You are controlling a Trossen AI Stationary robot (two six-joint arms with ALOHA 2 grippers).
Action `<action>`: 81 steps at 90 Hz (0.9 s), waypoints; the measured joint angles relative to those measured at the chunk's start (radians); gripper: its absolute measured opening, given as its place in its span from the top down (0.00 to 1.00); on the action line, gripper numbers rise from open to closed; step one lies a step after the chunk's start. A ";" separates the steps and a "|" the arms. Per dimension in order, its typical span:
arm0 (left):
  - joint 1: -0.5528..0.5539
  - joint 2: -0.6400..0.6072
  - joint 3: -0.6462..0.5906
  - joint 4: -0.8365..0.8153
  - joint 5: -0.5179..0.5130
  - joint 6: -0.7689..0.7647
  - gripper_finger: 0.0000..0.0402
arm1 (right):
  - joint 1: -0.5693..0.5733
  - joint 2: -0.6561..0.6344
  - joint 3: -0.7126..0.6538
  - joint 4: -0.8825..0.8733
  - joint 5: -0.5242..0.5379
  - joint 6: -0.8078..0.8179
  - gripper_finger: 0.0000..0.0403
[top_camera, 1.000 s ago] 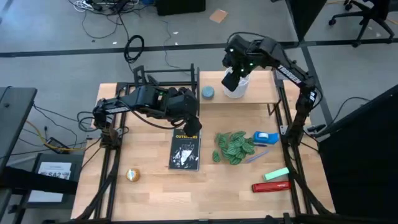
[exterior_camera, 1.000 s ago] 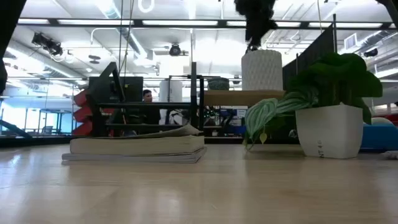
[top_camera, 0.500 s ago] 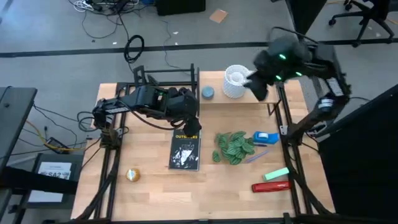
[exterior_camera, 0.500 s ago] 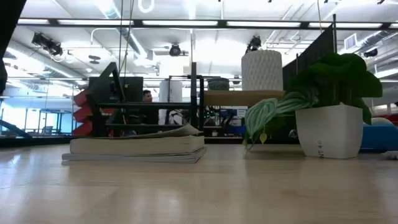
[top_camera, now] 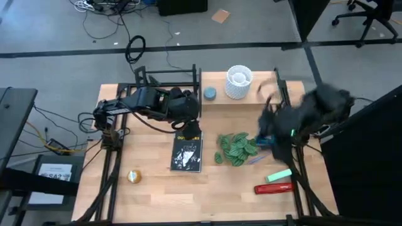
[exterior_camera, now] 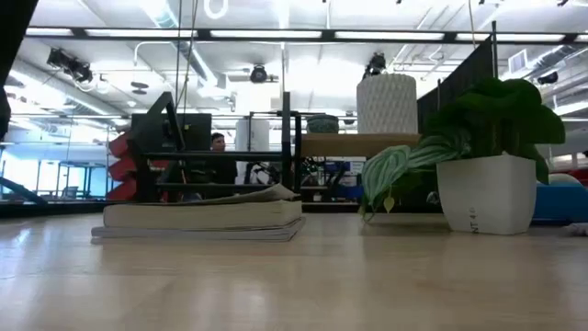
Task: Stock shelves
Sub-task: Put the flower pot on the shelf
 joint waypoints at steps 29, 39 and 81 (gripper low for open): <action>-0.060 -0.061 0.000 -0.065 0.002 0.047 0.22 | 0.127 0.072 -0.378 0.104 -0.023 0.080 0.65; -0.081 -0.082 0.000 -0.065 0.003 0.022 0.22 | 0.113 0.017 -0.547 0.250 -0.022 0.080 0.60; -0.170 -0.103 0.000 -0.065 0.001 -0.139 0.22 | 0.000 -0.070 -1.029 0.616 0.012 -0.076 0.37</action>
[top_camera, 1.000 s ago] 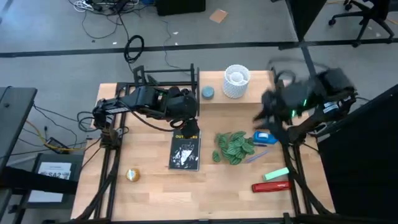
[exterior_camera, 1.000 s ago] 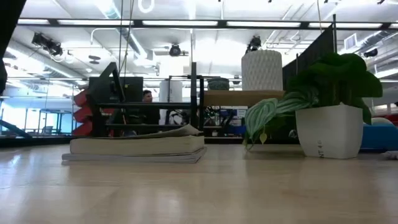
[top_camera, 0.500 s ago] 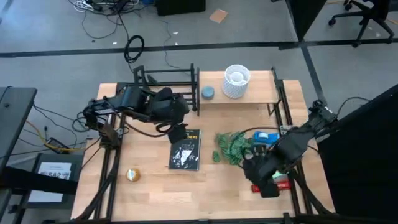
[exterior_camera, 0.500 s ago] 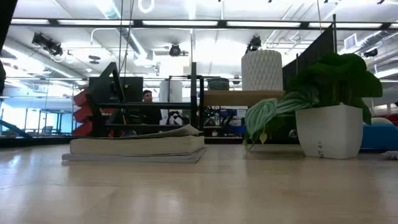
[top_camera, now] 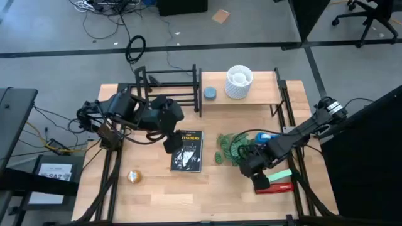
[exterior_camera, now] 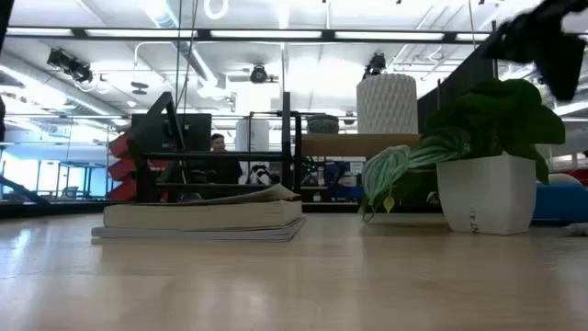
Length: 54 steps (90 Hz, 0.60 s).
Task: Stock shelves
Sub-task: Put the flower pot on the shelf
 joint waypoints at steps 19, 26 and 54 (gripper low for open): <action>0.001 0.000 0.000 0.000 -0.001 -0.051 0.22 | -0.036 0.000 -0.058 0.034 0.105 -0.053 0.43; 0.001 0.000 0.000 0.001 -0.001 -0.056 0.22 | -0.052 0.000 -0.093 0.082 0.095 -0.076 0.45; 0.001 0.000 0.000 0.004 -0.001 -0.085 0.22 | -0.081 0.000 -0.186 0.199 0.112 -0.100 0.58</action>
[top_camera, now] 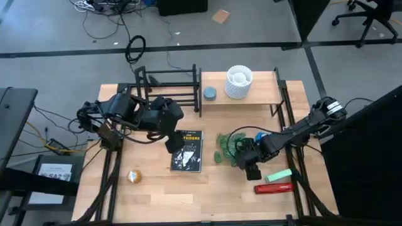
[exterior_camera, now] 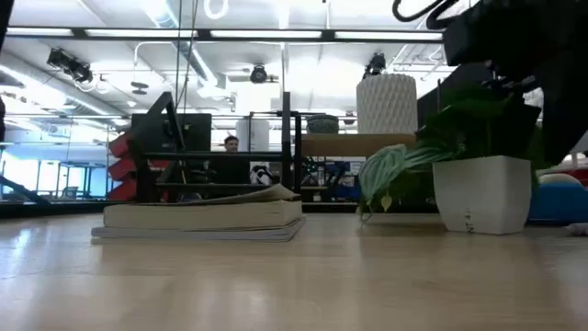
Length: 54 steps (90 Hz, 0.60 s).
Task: Stock shelves
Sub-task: Put the flower pot on the shelf
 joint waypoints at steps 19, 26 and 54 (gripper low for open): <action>0.000 0.000 0.000 0.000 0.000 -0.017 0.22 | 0.000 0.000 -0.040 0.057 0.019 -0.032 0.68; 0.000 0.000 0.000 0.000 0.000 -0.020 0.22 | 0.000 0.001 -0.053 0.067 0.019 -0.033 0.72; 0.001 0.000 0.000 0.002 0.000 -0.038 0.22 | 0.000 0.004 -0.041 0.058 -0.012 -0.002 0.98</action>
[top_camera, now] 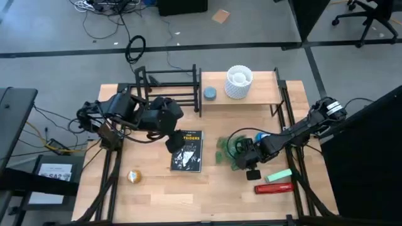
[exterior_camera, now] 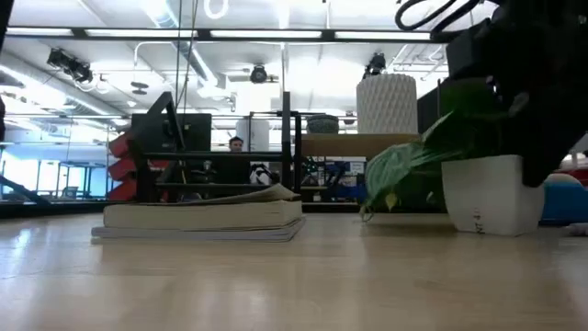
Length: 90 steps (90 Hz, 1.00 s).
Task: Stock shelves
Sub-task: Put the flower pot on the shelf
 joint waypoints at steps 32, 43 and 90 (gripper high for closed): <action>0.000 0.000 0.000 0.001 -0.016 -0.002 0.22 | 0.004 -0.009 0.383 -0.338 -0.168 0.107 1.00; 0.000 0.000 0.000 0.001 -0.027 0.025 0.22 | -0.001 -0.019 0.588 -0.473 -0.199 0.134 1.00; 0.002 0.001 0.000 0.012 -0.061 0.210 0.22 | -0.277 -0.128 1.070 -0.877 0.147 0.175 1.00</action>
